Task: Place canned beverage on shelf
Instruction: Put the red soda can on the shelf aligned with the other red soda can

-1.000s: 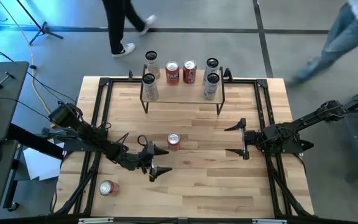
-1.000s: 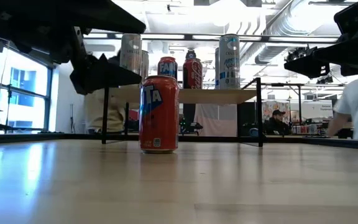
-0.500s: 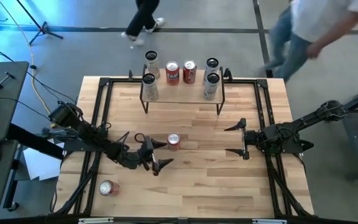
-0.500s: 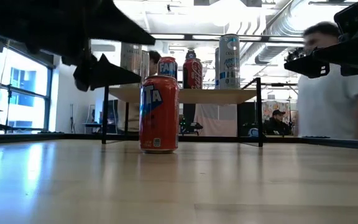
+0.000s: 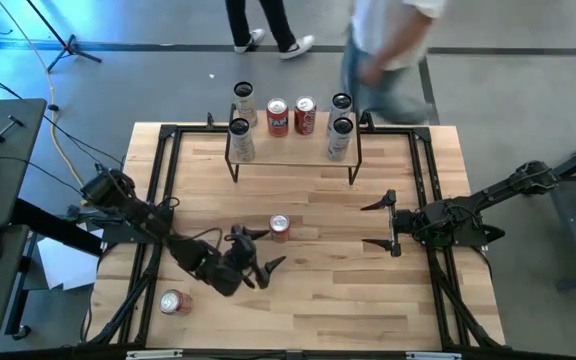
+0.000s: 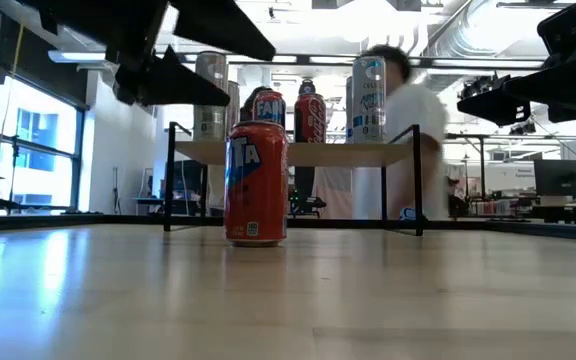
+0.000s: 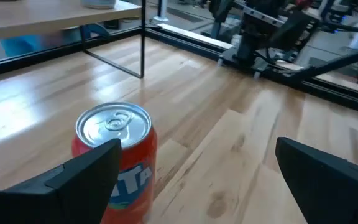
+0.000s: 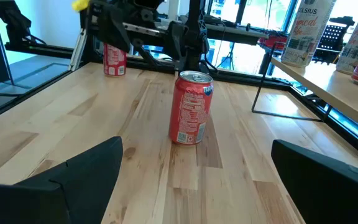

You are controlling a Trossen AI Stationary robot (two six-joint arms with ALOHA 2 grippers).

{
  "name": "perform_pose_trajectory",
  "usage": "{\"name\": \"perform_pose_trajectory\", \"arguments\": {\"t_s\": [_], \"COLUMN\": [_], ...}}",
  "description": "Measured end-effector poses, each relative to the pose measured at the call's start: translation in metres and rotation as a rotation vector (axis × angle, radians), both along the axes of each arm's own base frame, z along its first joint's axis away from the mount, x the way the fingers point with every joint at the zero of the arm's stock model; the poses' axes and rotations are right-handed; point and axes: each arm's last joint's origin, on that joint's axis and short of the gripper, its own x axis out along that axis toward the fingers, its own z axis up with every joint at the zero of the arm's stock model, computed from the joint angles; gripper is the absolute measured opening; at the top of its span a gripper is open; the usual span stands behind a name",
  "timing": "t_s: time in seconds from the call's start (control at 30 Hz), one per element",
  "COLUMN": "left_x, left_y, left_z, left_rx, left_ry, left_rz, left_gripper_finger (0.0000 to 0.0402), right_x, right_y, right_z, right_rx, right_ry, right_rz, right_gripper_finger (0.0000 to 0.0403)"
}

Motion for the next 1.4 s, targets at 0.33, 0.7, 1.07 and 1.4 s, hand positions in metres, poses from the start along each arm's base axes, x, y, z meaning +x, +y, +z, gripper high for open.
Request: {"name": "perform_pose_trajectory", "arguments": {"t_s": [0.33, 0.7, 1.07, 1.4], "left_x": [0.017, 0.028, 0.044, 0.05], "left_y": [-0.01, 0.001, 0.029, 0.04], "left_z": [-0.038, -0.074, -0.08, -0.08], "left_rx": [0.058, 0.184, 0.138, 0.152], "left_ry": [-0.018, -0.016, -0.012, 0.029], "left_rz": [0.166, 0.325, 0.385, 0.383], "left_gripper_finger": [0.04, 0.04, 0.04, 0.0379], "right_x": [0.0, 0.0, 0.0, 0.0], "right_y": [0.0, 0.0, 0.0, 0.0], "right_z": [-0.001, -0.001, -0.001, -0.001], "right_rx": [-0.004, -0.005, -0.005, -0.005], "right_ry": [0.01, 0.013, 0.014, 0.014], "right_rz": [0.0, -0.001, -0.001, 0.0], "right_gripper_finger": [0.04, 0.04, 0.04, 0.04]}}
